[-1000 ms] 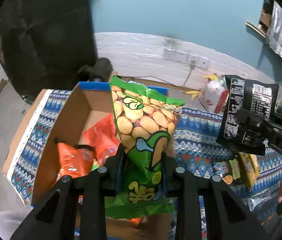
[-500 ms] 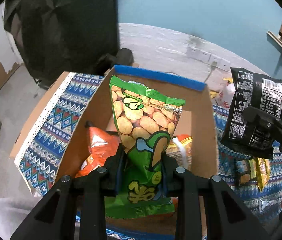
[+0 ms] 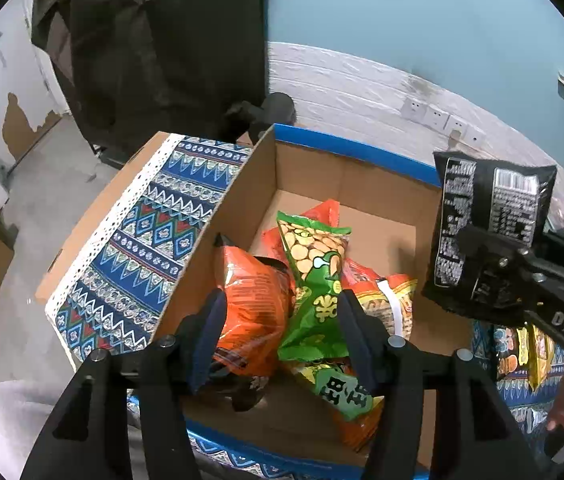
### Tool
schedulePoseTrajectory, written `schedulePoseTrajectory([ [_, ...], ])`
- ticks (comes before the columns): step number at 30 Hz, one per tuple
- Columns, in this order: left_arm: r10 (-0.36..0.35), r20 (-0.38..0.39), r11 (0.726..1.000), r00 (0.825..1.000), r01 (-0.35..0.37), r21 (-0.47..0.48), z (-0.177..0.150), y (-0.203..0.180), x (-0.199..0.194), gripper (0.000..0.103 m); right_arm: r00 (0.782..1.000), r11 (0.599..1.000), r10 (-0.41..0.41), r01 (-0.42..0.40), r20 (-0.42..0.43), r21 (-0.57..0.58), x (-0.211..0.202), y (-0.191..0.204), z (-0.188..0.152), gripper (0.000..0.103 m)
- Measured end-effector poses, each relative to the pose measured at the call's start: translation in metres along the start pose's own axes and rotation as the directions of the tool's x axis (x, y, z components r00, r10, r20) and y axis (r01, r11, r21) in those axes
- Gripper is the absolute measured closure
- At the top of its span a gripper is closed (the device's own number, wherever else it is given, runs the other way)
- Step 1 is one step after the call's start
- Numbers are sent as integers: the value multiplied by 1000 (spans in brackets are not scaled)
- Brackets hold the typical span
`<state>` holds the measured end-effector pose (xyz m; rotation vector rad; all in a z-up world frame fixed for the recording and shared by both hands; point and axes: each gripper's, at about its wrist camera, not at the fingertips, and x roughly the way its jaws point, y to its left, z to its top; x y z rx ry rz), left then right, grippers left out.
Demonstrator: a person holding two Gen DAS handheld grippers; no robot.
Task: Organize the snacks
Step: 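Carry green bag with left and black bag with right into box, open both, then return to pile, grasp dark printed bag with left while right grasps yellow bars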
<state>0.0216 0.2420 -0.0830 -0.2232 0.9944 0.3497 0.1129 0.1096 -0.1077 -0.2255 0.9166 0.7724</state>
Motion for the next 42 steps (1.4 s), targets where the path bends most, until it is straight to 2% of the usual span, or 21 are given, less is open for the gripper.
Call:
schedulePoseTrajectory([
  [6,0,0,1000,1000,0,-22,1,9,1,43,998,998,-57,56,-20,-38,14,10,1,80],
  [9,-5,-2,1000,1000,5,-27,2,9,1,43,998,997,-65,63,-28,-50,18,13,1,69],
  [11,-9,-5,1000,1000,9,-26,2,7,2,43,998,997,-65,64,-18,-50,15,14,0,55],
  [14,-17,-6,1000,1000,17,-18,2,4,1,43,998,996,-67,67,-3,-56,9,16,0,46],
  [16,-19,-4,1000,1000,19,-13,2,1,0,38,998,996,-67,67,8,-53,4,14,1,44],
  [26,-41,19,999,999,41,35,1,-17,-14,37,989,989,-141,143,45,-43,-28,-2,-6,30],
  [30,-61,28,996,998,59,62,-1,-30,-21,33,986,986,-159,161,60,-42,-41,-9,-11,27],
  [42,-131,15,978,991,126,164,-10,-85,-35,30,975,977,-213,215,58,-17,-75,-38,-32,26],
])
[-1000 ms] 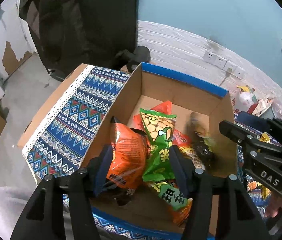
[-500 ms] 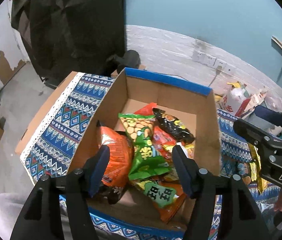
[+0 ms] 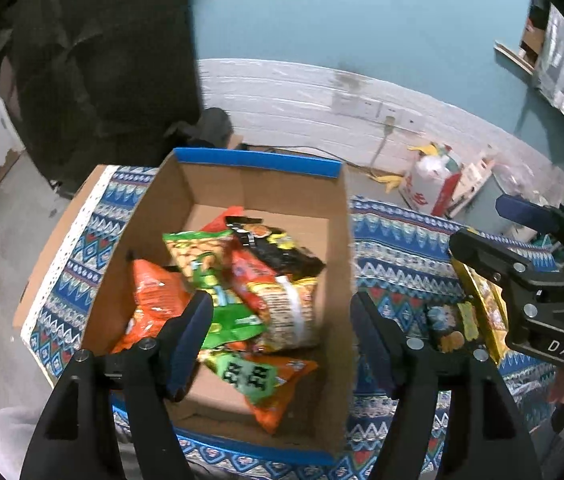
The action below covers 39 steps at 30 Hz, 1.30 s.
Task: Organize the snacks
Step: 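Return to pile, grasp dark printed bag with left while right grasps yellow bars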
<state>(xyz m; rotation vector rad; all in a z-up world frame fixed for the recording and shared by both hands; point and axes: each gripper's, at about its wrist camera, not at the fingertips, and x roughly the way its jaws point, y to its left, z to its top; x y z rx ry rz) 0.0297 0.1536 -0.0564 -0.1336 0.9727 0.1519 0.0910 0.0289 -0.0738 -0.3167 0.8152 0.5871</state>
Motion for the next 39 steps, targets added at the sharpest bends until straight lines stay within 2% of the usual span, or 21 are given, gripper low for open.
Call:
schedulePoseTrajectory([
  [21,-101,-67,979,993,111,173,0,-122,14,24,995,986,-96,99,-26,135,-47,-109,-61,26],
  [31,-98,-135,945,986,134,298,-14,-171,47,24,990,967,-127,138,-62,216,-51,-164,-91,26],
  [39,-76,-210,897,975,159,412,-36,-200,81,24,981,951,-142,172,-132,258,-31,-200,-119,26],
])
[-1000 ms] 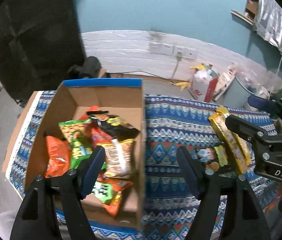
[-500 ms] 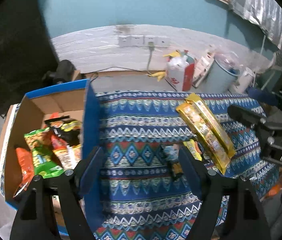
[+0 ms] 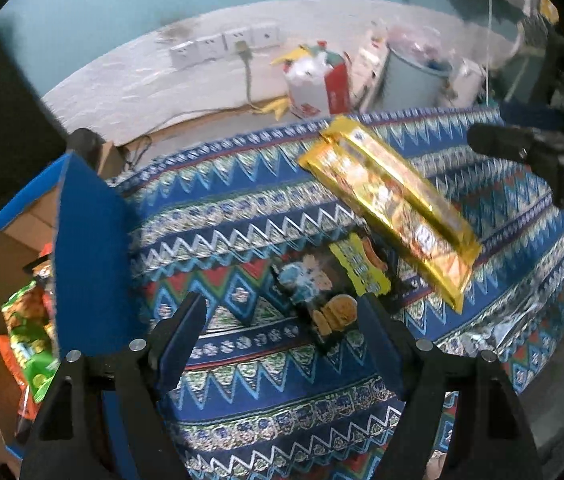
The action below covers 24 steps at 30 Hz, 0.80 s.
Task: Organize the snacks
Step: 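Return to pile, grasp dark printed bag with left while right grasps yellow bars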
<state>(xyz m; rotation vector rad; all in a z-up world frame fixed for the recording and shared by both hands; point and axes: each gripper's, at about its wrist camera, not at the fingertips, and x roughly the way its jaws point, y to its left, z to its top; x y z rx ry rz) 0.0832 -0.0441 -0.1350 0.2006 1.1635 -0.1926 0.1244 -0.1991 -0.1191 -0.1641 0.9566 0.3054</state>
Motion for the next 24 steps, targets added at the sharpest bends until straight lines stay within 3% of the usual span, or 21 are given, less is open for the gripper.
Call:
schedulePoseTrajectory([
  [10,-4,-53,994,999,10,107,-3,-26,34,22,994,1000,9,-7,-105,16,46,-20,-22,26],
  [20,9,-82,971,997,11,239,-2,-44,58,21,981,1000,2,-3,-192,-5,85,-26,-39,26],
  [24,-6,-107,967,994,33,251,-1,-49,68,21,971,1000,19,-22,-239,-10,100,-24,-46,40],
])
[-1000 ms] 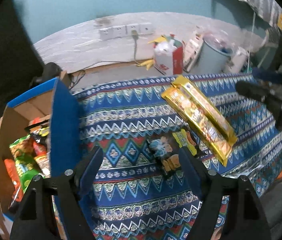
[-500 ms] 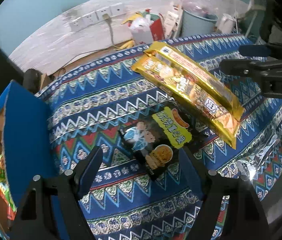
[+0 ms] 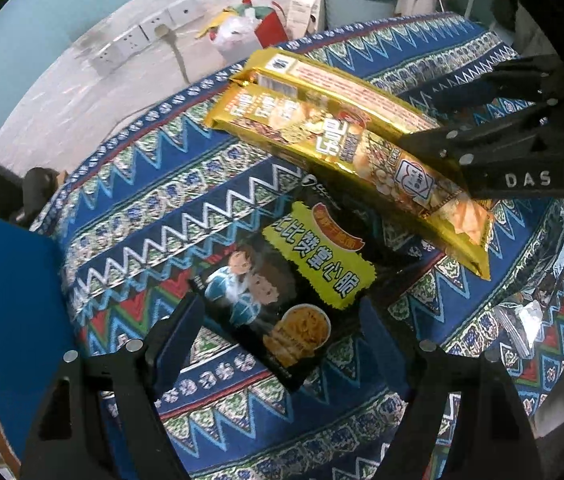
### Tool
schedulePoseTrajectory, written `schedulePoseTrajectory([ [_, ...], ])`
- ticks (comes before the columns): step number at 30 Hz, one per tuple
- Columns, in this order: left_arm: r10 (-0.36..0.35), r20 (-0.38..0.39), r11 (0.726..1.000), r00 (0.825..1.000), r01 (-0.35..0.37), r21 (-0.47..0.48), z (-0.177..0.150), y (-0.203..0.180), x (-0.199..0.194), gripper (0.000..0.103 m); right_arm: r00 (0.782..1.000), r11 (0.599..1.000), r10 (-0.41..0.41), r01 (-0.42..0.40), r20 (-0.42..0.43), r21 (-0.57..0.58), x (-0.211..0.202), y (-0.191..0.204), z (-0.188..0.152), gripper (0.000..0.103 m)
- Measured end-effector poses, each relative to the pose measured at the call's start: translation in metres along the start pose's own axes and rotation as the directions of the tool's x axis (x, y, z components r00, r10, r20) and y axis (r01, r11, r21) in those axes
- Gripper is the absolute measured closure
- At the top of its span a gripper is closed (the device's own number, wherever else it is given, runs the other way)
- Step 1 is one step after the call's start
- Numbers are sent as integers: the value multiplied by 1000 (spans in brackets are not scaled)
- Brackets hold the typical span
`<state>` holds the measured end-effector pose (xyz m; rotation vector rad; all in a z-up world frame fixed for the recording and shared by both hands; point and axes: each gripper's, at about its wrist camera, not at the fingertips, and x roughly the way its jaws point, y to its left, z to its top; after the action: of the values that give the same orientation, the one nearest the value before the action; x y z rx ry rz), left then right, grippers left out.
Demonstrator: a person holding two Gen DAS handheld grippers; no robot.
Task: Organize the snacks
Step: 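Return to pile, grasp dark printed bag with left while right grasps yellow bars, then lift both grippers, carry dark bag with left into box and open left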
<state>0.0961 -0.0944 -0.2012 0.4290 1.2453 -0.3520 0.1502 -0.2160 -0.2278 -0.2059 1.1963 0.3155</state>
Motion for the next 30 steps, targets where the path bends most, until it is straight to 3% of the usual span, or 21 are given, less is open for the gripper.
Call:
schedulePoseTrajectory([
  [2,5,-2,1000,1000,-5,-2,4,0,4,20,1000,1000,13,-13,-18,-4,6,0,-2,47],
  [5,3,-6,1000,1000,-3,-12,11,1,11,20,999,1000,27,-27,-37,1,11,-3,-6,69],
  [15,-14,-7,997,1000,14,-75,33,15,26,17,997,997,-16,22,-76,80,0,-21,-27,70],
  [18,-20,-3,995,1000,20,-95,33,16,27,17,996,996,16,-9,-82,91,-1,-21,-32,68],
  [30,16,1,995,1000,-16,-101,48,37,44,12,999,998,34,-33,-22,58,15,-16,-4,59],
])
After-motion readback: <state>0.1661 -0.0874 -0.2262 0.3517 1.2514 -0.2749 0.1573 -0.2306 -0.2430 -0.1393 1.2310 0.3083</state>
